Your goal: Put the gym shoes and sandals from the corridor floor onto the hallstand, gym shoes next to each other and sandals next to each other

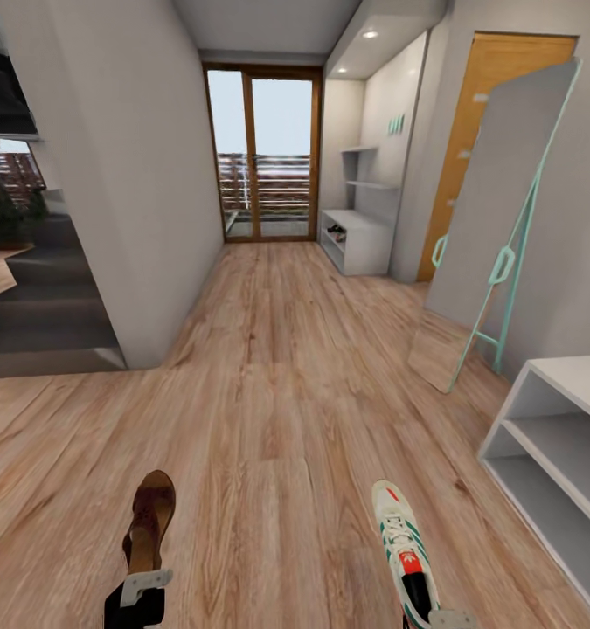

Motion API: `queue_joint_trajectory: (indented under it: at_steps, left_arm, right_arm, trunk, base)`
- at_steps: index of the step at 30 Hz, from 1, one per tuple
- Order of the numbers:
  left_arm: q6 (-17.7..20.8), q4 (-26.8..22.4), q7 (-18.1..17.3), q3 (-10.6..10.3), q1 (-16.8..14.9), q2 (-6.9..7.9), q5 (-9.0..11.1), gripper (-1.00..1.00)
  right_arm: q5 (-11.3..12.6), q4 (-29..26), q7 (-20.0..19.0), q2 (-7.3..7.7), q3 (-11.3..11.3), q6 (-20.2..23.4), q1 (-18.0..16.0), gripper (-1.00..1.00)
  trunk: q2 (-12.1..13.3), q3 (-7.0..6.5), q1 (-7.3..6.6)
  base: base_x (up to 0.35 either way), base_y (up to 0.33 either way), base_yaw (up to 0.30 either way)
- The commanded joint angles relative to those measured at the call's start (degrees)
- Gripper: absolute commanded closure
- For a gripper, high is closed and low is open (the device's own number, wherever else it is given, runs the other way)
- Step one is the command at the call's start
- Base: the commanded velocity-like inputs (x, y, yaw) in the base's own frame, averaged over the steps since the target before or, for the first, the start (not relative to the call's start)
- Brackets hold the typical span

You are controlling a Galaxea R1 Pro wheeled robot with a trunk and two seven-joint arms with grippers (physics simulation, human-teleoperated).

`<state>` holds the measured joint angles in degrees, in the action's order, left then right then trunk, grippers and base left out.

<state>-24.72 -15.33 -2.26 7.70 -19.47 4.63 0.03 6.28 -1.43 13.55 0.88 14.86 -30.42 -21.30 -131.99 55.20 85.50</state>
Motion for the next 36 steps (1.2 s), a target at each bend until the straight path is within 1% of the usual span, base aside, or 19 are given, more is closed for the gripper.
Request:
queue_joint_trajectory:
  at_steps: [1,36]
  left_arm:
    - [-0.1,0.0,-0.2,0.3,0.0,0.0,-0.2,1.0]
    - [-0.1,0.0,-0.2,0.3,0.0,0.03,-0.2,1.0]
  right_arm:
    - [0.6,0.0,0.1,0.0,0.5,-0.2,0.0,1.0]
    - [0.5,0.0,0.0,0.0,0.7,-0.3,0.0,1.0]
  trunk:
    - [0.0,0.05,0.02]
    - [0.0,0.05,0.02]
  base:
    - [0.338,0.0,0.0]
    - [0.338,0.0,0.0]
